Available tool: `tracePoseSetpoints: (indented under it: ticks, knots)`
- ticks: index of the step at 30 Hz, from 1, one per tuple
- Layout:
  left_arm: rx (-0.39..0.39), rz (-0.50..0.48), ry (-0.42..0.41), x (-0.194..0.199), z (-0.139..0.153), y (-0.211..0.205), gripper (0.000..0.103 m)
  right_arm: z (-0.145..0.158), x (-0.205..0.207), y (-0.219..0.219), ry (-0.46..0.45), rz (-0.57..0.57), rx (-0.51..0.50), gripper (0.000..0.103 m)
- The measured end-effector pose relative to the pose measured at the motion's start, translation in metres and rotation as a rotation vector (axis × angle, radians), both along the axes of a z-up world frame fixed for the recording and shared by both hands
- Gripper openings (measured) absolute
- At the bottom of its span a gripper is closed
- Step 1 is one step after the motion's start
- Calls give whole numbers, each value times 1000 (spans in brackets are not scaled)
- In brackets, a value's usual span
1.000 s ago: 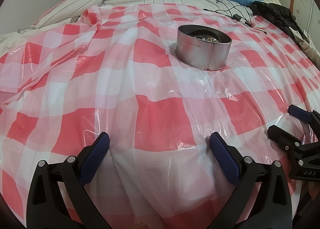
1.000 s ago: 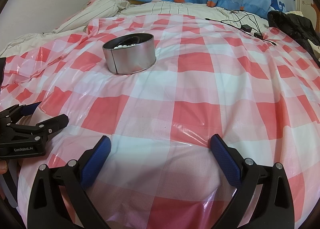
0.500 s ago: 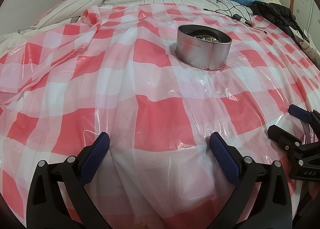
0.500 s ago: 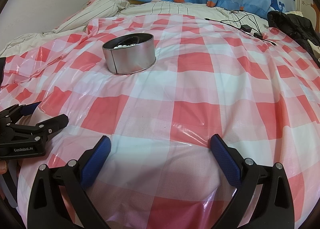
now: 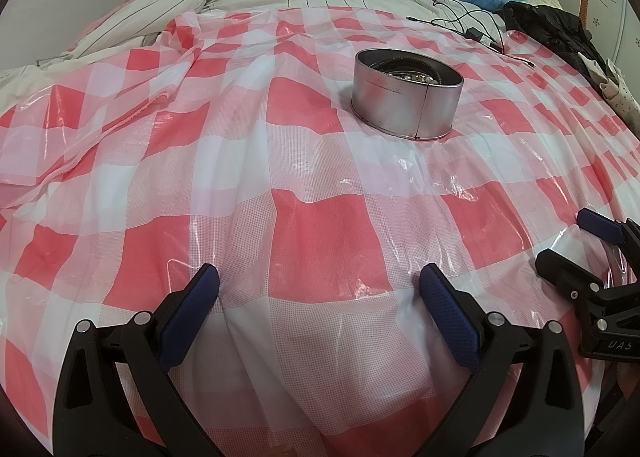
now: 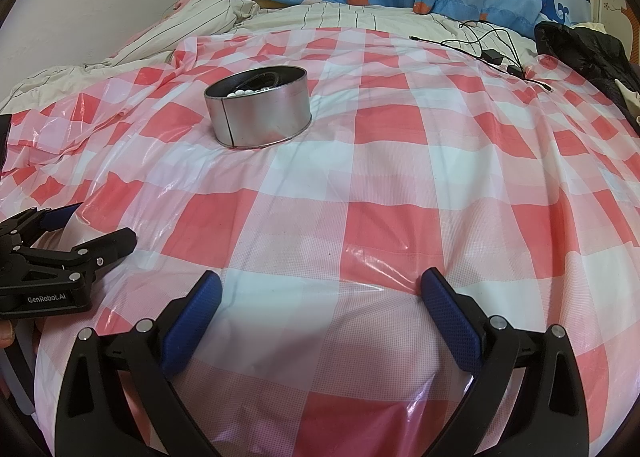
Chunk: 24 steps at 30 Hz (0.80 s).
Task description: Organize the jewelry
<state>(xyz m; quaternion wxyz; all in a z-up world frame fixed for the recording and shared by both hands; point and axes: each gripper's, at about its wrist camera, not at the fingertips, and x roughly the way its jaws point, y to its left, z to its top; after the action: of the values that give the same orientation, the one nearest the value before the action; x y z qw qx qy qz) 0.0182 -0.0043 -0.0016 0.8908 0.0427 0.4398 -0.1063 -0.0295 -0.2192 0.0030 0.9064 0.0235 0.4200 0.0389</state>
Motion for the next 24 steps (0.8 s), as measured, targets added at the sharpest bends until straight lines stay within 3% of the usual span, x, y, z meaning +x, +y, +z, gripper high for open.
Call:
tracePoseSetpoints:
  ticks: [24]
  knots:
    - [3, 1, 0, 0, -1, 0, 96, -1, 0, -4, 3, -2, -7, 95]
